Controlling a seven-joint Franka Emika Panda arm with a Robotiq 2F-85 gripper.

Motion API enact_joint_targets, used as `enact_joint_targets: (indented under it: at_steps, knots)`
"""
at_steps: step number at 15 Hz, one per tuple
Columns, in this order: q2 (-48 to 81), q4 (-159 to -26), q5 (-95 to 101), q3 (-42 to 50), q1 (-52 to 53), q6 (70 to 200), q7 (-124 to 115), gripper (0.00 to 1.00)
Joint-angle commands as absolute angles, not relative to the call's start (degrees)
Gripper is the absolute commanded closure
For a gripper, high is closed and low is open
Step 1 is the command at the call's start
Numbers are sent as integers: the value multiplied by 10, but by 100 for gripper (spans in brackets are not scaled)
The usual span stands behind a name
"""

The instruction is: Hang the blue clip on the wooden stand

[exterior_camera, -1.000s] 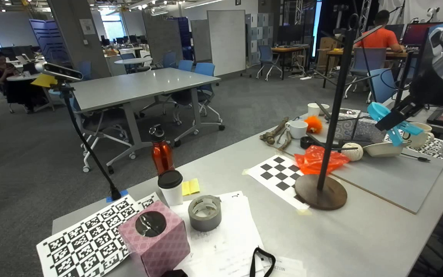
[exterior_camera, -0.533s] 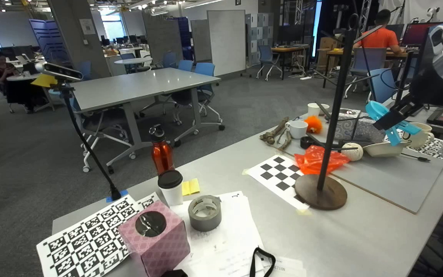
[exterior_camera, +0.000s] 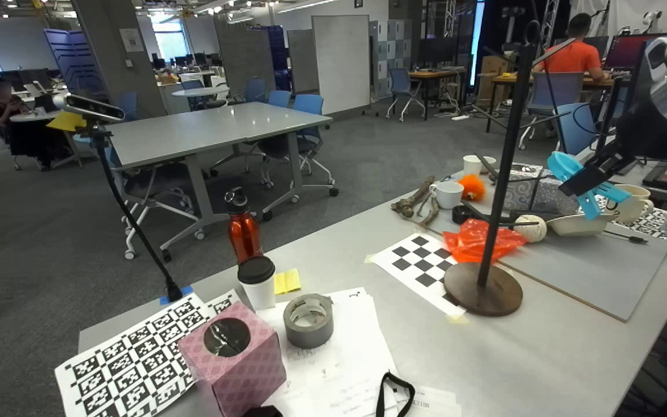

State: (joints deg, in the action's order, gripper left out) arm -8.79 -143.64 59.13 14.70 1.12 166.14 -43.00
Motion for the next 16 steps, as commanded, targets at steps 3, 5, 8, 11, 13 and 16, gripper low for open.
enact_joint_targets:
  at_steps: [3, 5, 8, 11, 13, 16]
  knots:
    - [-76, -1430, 603, 144, 11, 1698, -444, 63]
    - [-67, -1428, 596, 145, 12, 1710, -439, 63]
    - [-52, -1425, 588, 147, 13, 1724, -434, 63]
    - [-37, -1420, 587, 148, 11, 1732, -432, 63]
    - [-31, -1416, 587, 148, 11, 1735, -431, 63]
    - [-23, -1409, 588, 149, 10, 1737, -432, 63]
